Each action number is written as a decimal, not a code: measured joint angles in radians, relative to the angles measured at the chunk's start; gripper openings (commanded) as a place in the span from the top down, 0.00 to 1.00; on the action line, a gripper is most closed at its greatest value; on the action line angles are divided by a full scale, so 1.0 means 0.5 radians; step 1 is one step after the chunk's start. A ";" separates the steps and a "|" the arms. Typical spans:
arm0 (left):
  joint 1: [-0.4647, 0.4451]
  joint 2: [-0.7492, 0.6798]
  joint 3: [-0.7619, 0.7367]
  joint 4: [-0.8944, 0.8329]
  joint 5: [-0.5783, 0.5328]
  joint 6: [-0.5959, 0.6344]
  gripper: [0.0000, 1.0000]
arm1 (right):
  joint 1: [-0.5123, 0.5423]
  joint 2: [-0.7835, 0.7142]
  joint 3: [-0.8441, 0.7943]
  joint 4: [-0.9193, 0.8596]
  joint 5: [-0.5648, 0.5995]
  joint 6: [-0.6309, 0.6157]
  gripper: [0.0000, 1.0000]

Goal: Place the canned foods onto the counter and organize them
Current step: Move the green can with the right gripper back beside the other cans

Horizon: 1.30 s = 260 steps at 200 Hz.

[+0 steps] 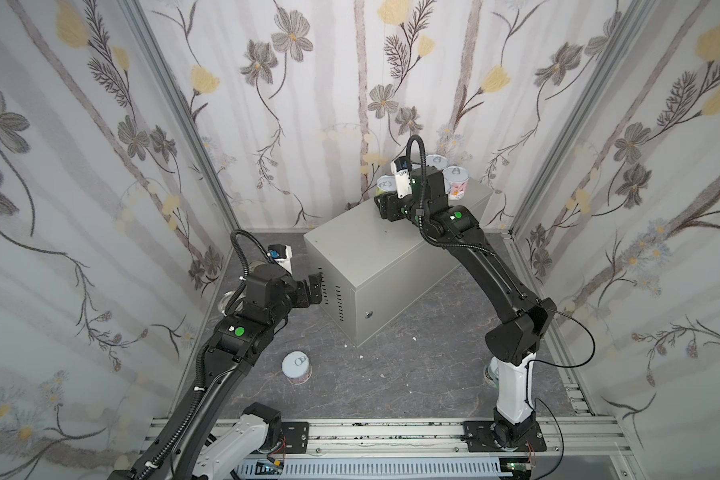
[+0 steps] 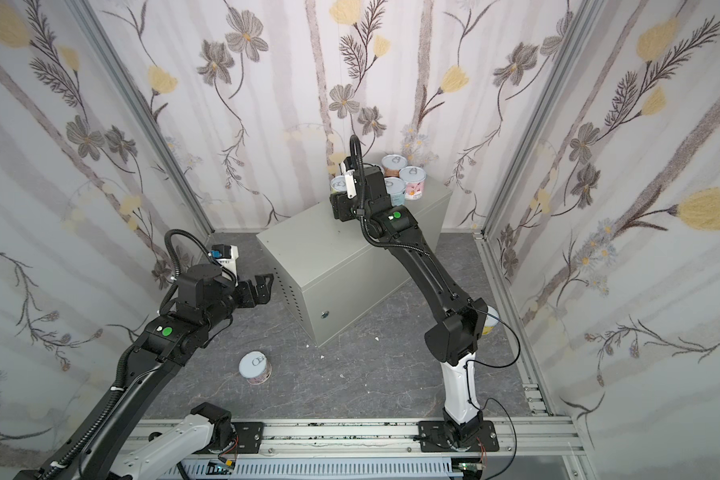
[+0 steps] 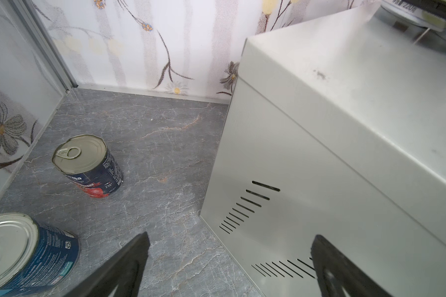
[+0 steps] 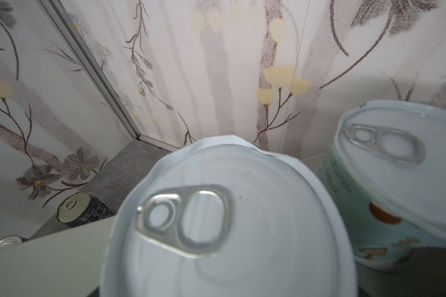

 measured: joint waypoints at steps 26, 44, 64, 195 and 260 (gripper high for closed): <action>0.000 0.004 0.000 -0.001 0.005 0.000 0.00 | 0.002 0.051 0.067 0.002 0.031 0.020 0.34; 0.000 0.004 0.000 0.000 0.010 0.000 0.00 | -0.005 0.075 0.091 0.002 0.053 0.022 0.34; 0.000 -0.001 0.000 0.000 0.014 0.000 0.00 | -0.016 0.084 0.093 0.002 0.079 0.027 0.34; 0.000 -0.026 -0.018 0.000 0.014 -0.001 0.00 | -0.021 0.131 0.103 0.047 0.116 0.048 0.16; -0.002 -0.092 -0.029 -0.001 0.006 -0.001 0.00 | -0.018 0.130 0.111 0.098 0.080 0.040 0.05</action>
